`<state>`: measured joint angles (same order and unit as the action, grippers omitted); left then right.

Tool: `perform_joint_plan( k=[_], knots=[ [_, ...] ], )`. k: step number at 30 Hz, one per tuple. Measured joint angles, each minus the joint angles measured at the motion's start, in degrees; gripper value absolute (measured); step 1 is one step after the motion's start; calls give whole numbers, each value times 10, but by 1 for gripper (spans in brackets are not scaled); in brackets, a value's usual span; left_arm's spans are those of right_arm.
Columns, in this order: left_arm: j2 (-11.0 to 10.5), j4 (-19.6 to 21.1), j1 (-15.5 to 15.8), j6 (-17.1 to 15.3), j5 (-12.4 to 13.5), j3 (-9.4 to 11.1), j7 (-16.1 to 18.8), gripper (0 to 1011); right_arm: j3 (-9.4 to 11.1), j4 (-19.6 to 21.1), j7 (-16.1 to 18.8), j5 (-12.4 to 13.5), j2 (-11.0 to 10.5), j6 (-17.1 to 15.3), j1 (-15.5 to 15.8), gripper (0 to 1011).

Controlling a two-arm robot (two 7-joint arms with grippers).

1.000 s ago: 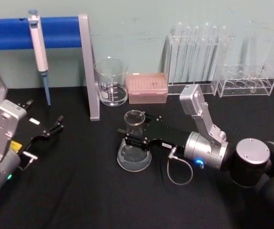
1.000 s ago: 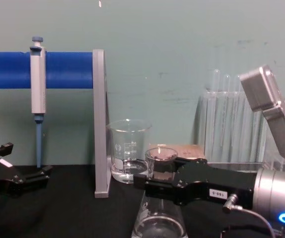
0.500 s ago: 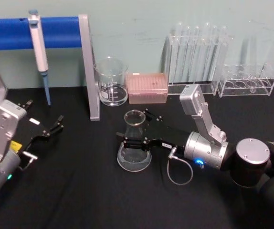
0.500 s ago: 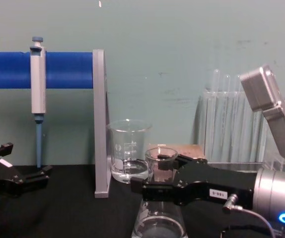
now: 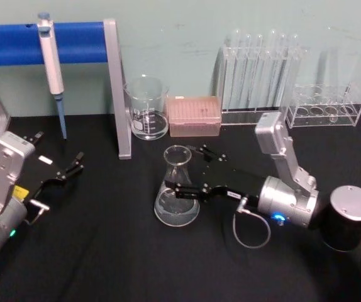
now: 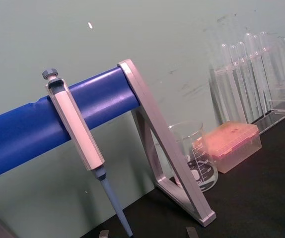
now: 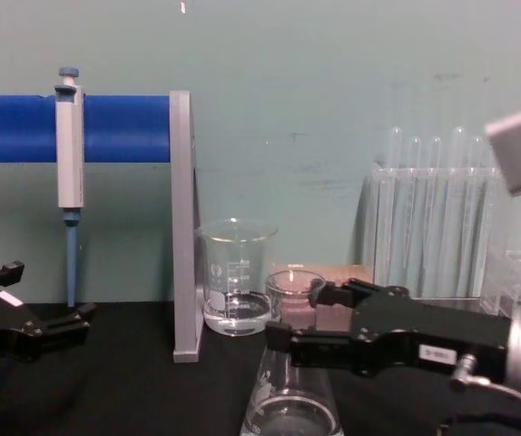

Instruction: Grasp the erlenmeyer flask with one hand, shake it three times, then place it back.

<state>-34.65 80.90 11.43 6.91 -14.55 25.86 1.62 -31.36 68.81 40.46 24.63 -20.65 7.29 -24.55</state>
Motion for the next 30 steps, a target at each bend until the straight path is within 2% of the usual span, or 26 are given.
perform_joint_plan(
  k=[7, 18, 23, 26, 29, 30],
  knots=[
    [0, 0, 0, 0, 0, 0, 0, 1001, 5, 39, 13, 13, -36, -8, 20, 1000],
    [0, 0, 0, 0, 0, 0, 0, 1001, 15, 57, 41, 41, -74, -1, 27, 1000],
    [0, 0, 0, 0, 0, 0, 0, 1001, 37, 60, 39, 65, -74, 25, 30, 1000],
    [0, 0, 0, 0, 0, 0, 0, 1001, 54, 61, 24, 79, -67, 43, 33, 1000],
    [0, 0, 0, 0, 0, 0, 0, 1001, 72, 60, -15, 80, -53, 55, 37, 1000],
    [0, 0, 0, 0, 0, 0, 0, 1001, 79, 58, -42, 76, -43, 56, 40, 1000]
  ],
)
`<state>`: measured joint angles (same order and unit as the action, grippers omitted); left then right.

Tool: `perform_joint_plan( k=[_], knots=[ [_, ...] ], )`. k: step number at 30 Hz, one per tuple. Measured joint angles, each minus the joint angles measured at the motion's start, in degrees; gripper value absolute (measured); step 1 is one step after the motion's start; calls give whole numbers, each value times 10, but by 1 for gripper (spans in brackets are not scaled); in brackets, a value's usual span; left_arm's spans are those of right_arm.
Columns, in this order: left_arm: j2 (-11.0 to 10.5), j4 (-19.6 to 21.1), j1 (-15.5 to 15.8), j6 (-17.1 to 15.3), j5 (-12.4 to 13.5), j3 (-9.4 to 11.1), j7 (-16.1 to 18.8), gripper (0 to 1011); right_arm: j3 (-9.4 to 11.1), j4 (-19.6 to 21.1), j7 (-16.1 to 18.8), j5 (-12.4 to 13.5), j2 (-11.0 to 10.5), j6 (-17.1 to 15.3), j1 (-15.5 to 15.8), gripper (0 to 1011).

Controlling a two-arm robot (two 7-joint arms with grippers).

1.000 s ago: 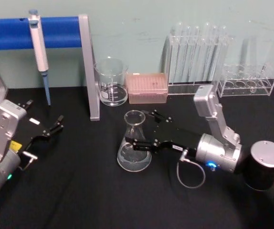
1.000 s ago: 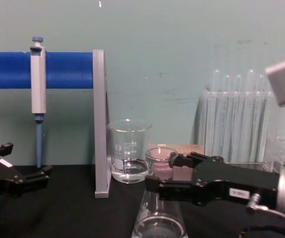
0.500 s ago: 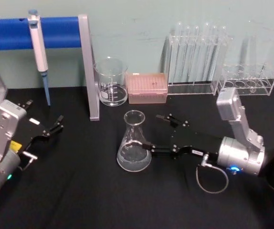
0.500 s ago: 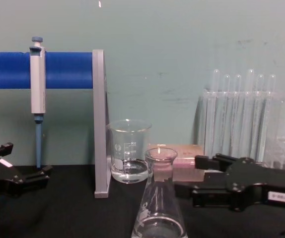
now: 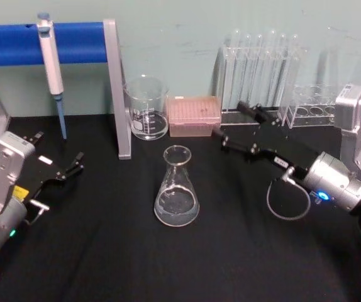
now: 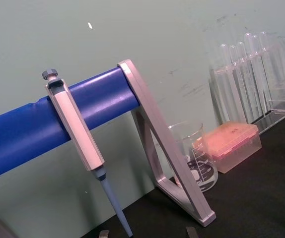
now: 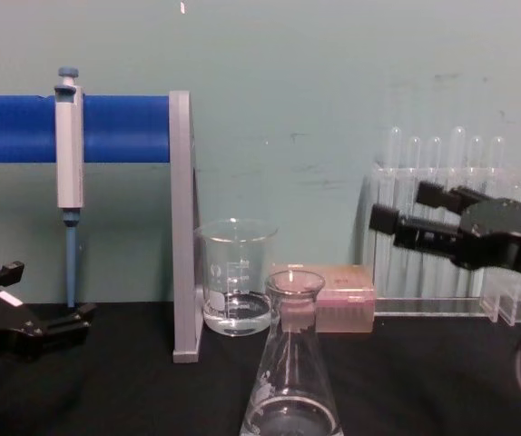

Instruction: Grasp the erlenmeyer flask with one hand, shake it three times, then place it back.

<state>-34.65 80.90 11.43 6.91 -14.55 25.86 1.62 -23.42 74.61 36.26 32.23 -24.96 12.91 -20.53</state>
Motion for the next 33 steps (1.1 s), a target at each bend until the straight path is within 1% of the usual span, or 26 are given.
perform_joint_plan(
  k=[3, 4, 6, 7, 9, 10, 12, 13, 14, 21, 33],
  knots=[
    [0, 0, 0, 0, 0, 0, 0, 1001, 11, -5, -51, -16, 16, -2, 4, 1000],
    [0, 0, 0, 0, 0, 0, 0, 1001, 16, -11, -90, -27, 28, -9, 7, 1000],
    [0, 0, 0, 0, 0, 0, 0, 1001, 20, -18, -123, -39, 39, -17, 8, 1000],
    [0, 0, 0, 0, 0, 0, 0, 1001, 23, -28, -149, -49, 51, -23, 7, 1000],
    [0, 0, 0, 0, 0, 0, 0, 1001, 24, -41, -171, -59, 61, -27, 6, 1000],
    [0, 0, 0, 0, 0, 0, 0, 1001, 25, -55, -187, -68, 70, -28, 2, 1000],
    [0, 0, 0, 0, 0, 0, 0, 1001, 24, -74, -199, -80, 79, -31, -3, 1000],
    [0, 0, 0, 0, 0, 0, 0, 1001, 24, -74, -199, -80, 79, -31, -3, 1000],
    [0, 0, 0, 0, 0, 0, 0, 1001, 21, -87, -203, -87, 84, -34, -6, 1000],
    [0, 0, 0, 0, 0, 0, 0, 1001, 11, -129, -203, -111, 94, -54, -21, 1000],
    [0, 0, 0, 0, 0, 0, 0, 1001, 12, -124, -202, -109, 93, -51, -20, 1000]
  ],
)
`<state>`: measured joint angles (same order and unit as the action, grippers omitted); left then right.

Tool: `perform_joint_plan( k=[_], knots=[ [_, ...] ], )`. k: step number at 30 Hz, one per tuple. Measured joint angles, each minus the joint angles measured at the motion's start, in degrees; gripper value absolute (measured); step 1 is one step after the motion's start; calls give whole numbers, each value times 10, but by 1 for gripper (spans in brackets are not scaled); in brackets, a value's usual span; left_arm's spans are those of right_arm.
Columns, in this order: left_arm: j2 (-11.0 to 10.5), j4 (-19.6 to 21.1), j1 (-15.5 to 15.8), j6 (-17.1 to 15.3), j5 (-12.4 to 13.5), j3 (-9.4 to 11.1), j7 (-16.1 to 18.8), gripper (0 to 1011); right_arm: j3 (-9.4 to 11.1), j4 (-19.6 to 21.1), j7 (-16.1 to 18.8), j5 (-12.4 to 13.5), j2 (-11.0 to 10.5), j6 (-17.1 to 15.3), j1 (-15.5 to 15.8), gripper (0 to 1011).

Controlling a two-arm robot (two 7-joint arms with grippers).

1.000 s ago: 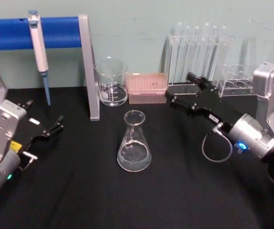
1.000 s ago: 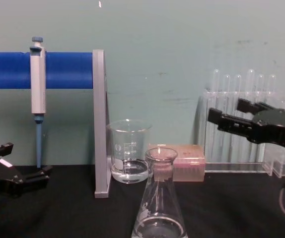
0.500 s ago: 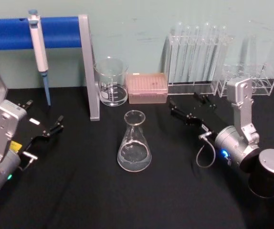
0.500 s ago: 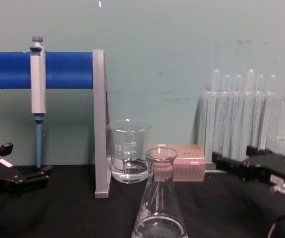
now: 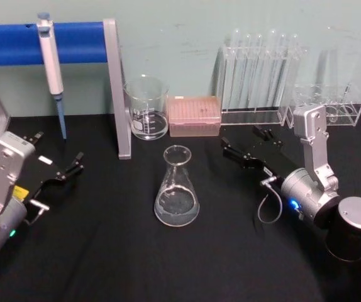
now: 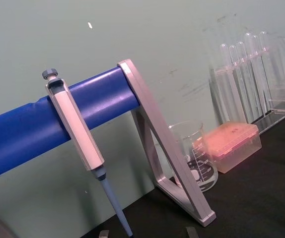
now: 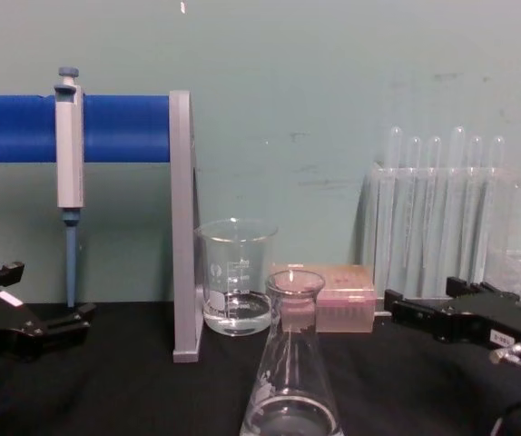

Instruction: Grasp the erlenmeyer flask with one hand, shake it three times, then place it back.

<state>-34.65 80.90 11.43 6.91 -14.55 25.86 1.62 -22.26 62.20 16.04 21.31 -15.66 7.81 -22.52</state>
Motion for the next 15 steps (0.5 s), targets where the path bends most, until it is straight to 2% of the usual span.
perform_joint_plan(
  k=[15],
  knots=[
    [0, 0, 0, 0, 0, 0, 0, 1001, 1, 2, 0, 2, -1, 2, 1, 1000]
  ],
)
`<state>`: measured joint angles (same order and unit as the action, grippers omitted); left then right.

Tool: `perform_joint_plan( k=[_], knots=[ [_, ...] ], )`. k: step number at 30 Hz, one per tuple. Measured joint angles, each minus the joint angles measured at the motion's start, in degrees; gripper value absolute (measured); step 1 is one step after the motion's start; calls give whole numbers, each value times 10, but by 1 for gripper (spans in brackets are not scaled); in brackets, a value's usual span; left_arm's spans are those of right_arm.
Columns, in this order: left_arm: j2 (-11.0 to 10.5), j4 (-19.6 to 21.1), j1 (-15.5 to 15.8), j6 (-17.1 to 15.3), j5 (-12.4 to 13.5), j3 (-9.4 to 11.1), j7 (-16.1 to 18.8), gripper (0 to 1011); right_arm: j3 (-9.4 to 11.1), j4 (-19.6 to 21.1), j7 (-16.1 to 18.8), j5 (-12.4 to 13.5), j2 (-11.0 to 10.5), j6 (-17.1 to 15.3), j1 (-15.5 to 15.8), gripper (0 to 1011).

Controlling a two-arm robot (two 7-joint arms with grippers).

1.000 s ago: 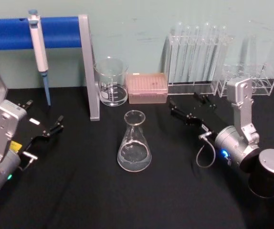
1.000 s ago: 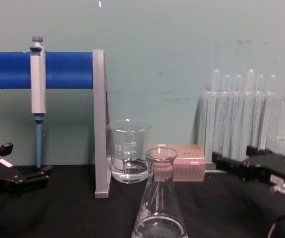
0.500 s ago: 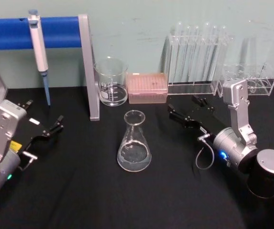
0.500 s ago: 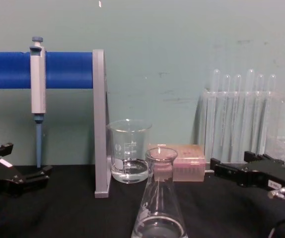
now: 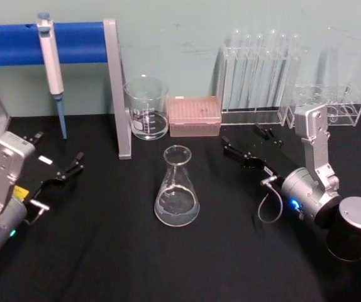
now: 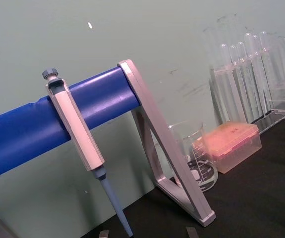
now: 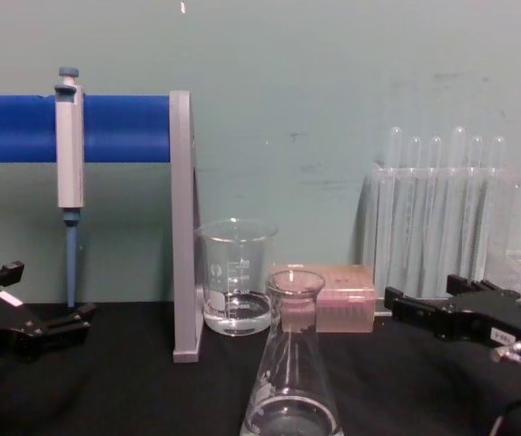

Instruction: Grasp the erlenmeyer flask with one hand, shake it three times, then place it back.

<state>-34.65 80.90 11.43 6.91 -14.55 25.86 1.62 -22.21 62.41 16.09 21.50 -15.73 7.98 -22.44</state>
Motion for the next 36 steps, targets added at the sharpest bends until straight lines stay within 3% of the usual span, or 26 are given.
perform_joint_plan(
  k=[36],
  knots=[
    [0, 0, 0, 0, 0, 0, 0, 1001, 0, 1, 0, 1, 0, 1, 1, 1000]
  ],
)
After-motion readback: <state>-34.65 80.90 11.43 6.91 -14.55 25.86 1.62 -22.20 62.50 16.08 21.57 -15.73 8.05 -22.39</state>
